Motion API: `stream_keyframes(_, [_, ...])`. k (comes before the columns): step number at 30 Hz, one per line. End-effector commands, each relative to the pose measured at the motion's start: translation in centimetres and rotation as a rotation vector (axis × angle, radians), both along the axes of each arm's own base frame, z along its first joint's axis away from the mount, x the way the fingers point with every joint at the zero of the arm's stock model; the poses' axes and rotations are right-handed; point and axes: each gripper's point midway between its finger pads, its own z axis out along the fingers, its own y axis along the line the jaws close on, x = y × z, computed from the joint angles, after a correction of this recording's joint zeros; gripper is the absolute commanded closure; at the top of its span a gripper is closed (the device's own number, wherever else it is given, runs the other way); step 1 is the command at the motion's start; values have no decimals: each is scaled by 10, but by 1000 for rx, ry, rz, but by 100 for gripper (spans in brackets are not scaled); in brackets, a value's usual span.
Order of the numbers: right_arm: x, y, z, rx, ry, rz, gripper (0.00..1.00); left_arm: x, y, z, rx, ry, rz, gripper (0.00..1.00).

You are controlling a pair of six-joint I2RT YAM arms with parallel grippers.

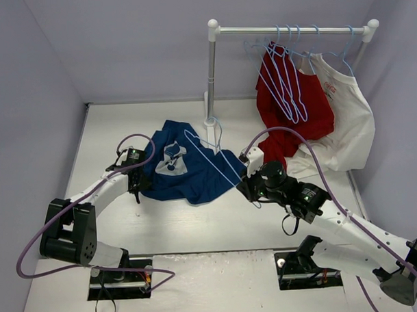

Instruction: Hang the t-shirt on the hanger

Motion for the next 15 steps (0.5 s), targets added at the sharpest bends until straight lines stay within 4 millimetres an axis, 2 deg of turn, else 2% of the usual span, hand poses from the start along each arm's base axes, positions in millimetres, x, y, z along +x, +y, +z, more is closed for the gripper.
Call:
stream_keyframes(1, [5,16,21,73,-60,29,100,20,-1,18,-7,-94,-22,99])
stream_keyframes(4, [-2,25,19,74,-48,94,100,24,-4,30,-13,-120,-52,100])
stream_keyframes(8, [-14,39,14,63,-24,181,100,26,-2,57,14,-135,-100,100])
stream_keyframes(13, [-28,61,12,41,-18,283,100,33,2,106,72,-148,-208,100])
stream_keyframes(15, [-31,64,12,36,-22,303,100,31,1,112,73,-129,-233,100])
